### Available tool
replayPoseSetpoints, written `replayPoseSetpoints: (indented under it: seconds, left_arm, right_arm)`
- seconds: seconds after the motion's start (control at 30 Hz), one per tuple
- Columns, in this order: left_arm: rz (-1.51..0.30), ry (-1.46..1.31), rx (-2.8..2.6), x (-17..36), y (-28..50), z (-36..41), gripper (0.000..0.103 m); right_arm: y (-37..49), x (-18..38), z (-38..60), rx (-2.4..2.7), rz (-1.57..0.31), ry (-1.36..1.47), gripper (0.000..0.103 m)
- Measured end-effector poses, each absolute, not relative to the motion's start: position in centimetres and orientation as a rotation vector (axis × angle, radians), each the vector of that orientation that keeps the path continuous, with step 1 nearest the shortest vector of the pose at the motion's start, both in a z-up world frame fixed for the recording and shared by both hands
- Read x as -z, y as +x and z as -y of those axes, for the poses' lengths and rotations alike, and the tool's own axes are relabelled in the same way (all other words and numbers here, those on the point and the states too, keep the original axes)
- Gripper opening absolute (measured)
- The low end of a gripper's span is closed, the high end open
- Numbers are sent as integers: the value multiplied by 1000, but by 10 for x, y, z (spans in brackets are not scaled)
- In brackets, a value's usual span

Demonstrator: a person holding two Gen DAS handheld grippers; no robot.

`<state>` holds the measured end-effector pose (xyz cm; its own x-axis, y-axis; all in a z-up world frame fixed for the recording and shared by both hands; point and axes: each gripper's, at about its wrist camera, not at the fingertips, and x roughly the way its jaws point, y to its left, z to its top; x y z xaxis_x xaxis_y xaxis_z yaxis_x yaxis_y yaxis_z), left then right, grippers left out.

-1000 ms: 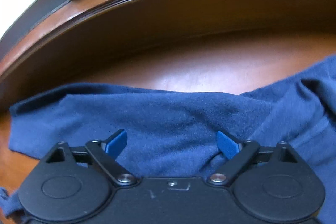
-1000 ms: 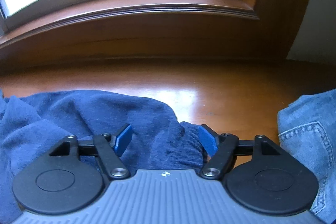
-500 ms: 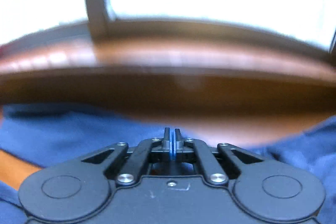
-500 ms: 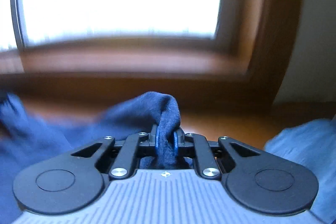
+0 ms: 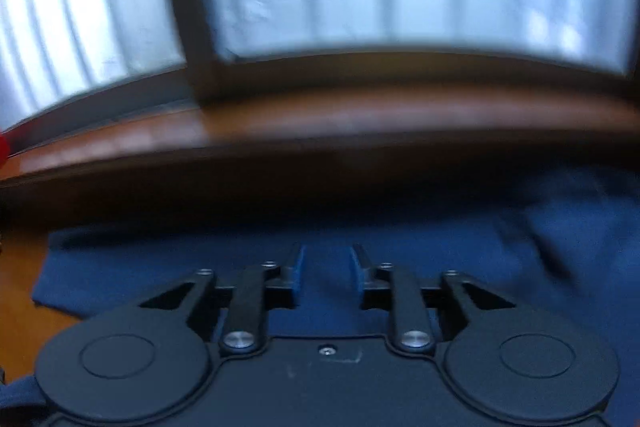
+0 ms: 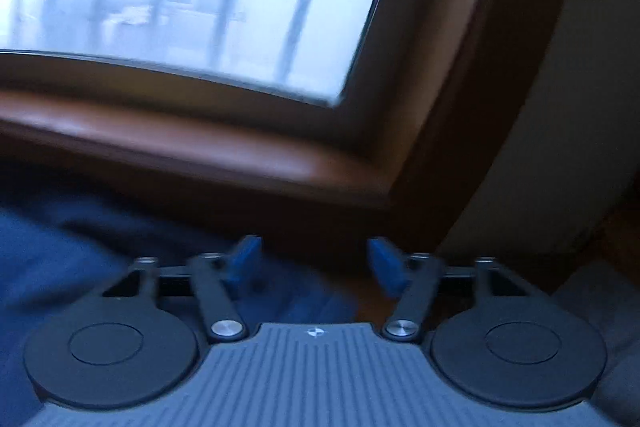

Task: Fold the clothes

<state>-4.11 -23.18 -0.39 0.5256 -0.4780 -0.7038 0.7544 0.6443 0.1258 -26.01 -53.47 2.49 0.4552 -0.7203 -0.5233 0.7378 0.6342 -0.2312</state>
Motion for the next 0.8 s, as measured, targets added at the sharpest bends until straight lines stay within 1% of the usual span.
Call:
replayPoseSetpoints:
  seconds: [0.13, 0.23, 0.3, 0.37, 0.47, 0.53, 0.57, 0.6, 0.63, 0.67, 0.7, 0.73, 0.8]
  left_arm:
    - [-805, 588, 934, 40, -104, 215, 24]
    - [-802, 690, 1110, 58, -151, 217, 26]
    - [-771, 721, 1222, 64, -173, 221, 41]
    - [-745, 758, 1313, 68, -198, 229, 46]
    - [-678, 827, 1354, 75, -217, 244, 46]
    - [-687, 812, 1367, 86, -206, 257, 46]
    - [-704, 795, 1380, 88, -199, 263, 29]
    - [-729, 779, 1402, 86, -189, 269, 9]
    - [-742, 763, 1420, 84, -184, 273, 8]
    - [-736, 748, 1430, 82, -185, 273, 5]
    - [-730, 734, 1439, 79, -185, 273, 4]
    - [-734, 710, 1449, 76, -184, 272, 4]
    - [-760, 642, 1456, 67, -172, 268, 3]
  right_arm:
    - [-304, 1, 509, 747, -734, 239, 79]
    - [-315, 17, 496, 713, -748, 325, 79]
    - [-311, 22, 488, 700, -749, 356, 79]
    - [-300, 26, 484, 694, -746, 370, 79]
    - [-287, 33, 488, 701, -726, 392, 79]
    - [-277, 37, 492, 714, -707, 407, 78]
    - [-273, 40, 493, 720, -698, 412, 77]
    - [-274, 40, 493, 726, -687, 409, 69]
    - [-275, 40, 493, 733, -678, 407, 49]
    - [-277, 38, 493, 732, -669, 411, 37]
    - [-280, 35, 494, 729, -659, 420, 17]
    - [-285, 32, 495, 715, -638, 459, 13]
    - [-289, 20, 496, 713, -588, 488, 12]
